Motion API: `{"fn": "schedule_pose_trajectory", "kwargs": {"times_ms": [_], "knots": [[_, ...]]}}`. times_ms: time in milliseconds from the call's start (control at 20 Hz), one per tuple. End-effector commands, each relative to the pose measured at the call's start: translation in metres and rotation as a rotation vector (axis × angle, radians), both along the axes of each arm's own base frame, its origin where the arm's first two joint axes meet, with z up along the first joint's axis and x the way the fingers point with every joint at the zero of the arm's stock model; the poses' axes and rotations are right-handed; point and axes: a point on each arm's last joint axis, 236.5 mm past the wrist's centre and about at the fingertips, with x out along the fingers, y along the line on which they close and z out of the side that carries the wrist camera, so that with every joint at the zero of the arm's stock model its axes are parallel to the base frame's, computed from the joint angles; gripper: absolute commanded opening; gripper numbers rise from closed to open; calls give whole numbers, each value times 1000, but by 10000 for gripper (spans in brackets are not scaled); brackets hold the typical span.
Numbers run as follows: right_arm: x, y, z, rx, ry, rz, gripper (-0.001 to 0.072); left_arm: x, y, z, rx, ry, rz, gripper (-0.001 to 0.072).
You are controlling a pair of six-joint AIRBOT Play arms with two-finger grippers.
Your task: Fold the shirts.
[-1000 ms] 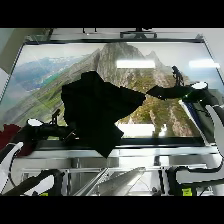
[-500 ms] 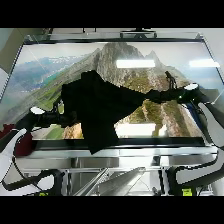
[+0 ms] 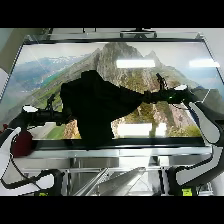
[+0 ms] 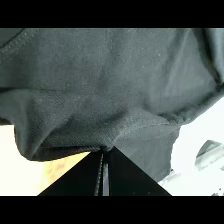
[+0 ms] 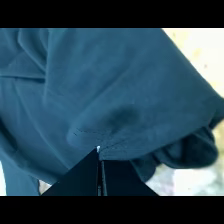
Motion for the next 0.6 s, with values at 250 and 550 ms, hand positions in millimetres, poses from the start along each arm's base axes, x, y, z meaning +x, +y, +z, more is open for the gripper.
{"fn": "schedule_pose_trajectory", "kwargs": {"times_ms": [250, 550], "knots": [[29, -49, 331, 441, -579, -97, 18, 67, 58, 286, 56, -683, 43, 24], [-65, -115, 551, 294, -1147, -337, 18, 3, 76, 570, 373, -1363, 105, 26]]}}
